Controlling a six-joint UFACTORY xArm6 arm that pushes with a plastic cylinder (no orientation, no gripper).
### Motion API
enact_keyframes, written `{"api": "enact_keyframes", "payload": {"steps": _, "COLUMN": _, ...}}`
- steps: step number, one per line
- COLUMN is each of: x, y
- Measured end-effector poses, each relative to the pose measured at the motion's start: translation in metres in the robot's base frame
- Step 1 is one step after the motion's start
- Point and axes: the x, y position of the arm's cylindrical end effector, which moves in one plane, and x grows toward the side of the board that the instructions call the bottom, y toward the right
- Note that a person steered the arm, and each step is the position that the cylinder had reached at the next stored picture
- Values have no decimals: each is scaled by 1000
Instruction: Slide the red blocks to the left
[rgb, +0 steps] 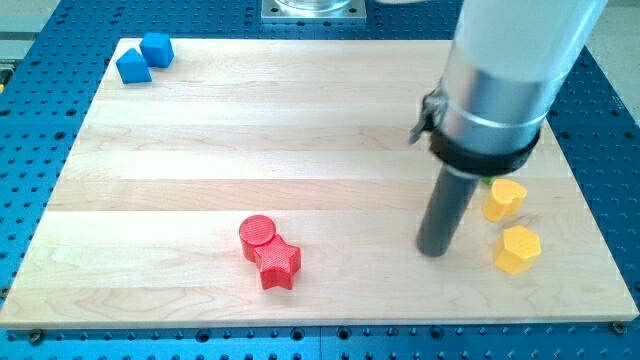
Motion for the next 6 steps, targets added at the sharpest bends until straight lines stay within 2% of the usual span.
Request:
{"api": "enact_keyframes", "payload": {"steps": 2, "x": 10, "y": -84}}
{"api": "enact_keyframes", "payload": {"steps": 3, "x": 35, "y": -103}}
{"api": "enact_keyframes", "payload": {"steps": 4, "x": 37, "y": -140}}
{"api": "enact_keyframes", "payload": {"steps": 6, "x": 27, "y": -155}}
